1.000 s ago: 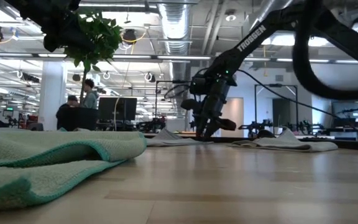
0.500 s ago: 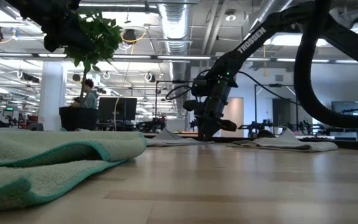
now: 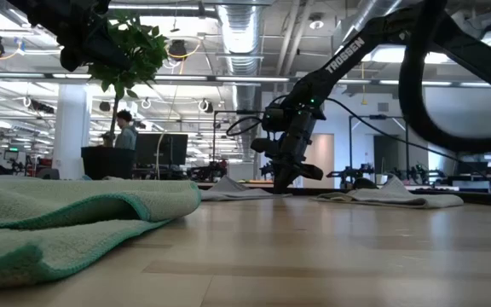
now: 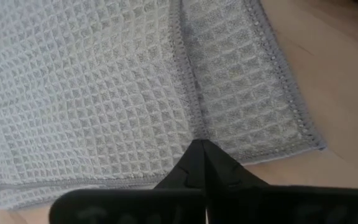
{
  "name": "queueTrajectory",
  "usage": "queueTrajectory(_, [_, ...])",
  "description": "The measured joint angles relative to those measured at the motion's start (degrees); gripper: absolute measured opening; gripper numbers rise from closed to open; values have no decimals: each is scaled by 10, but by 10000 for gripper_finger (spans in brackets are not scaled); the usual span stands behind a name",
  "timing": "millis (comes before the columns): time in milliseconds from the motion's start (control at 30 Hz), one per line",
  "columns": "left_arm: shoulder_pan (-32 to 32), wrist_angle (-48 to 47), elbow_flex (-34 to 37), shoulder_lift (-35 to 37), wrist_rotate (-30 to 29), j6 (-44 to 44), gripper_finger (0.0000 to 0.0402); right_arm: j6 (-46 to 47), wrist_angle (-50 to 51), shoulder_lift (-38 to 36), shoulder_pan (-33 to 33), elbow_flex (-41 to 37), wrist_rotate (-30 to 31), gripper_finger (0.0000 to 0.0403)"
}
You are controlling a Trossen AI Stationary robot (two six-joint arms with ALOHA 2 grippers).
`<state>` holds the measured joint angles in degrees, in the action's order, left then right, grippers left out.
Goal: Fold microfiber towels
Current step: Fold the left gray microfiber towel
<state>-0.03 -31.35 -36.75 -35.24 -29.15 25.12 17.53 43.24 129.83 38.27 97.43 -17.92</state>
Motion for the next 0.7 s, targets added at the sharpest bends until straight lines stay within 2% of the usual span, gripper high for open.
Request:
queueTrajectory(233, [0, 0, 0, 0, 0, 0, 0, -2, 7, -19, -4, -2, 30, 8])
queueTrajectory(433, [0, 0, 0, 0, 8, 0, 0, -1, 16, -20, -9, -2, 26, 60])
queueTrajectory(700, [0, 0, 0, 0, 10, 0, 0, -24, -5, -20, -26, -2, 81, 126])
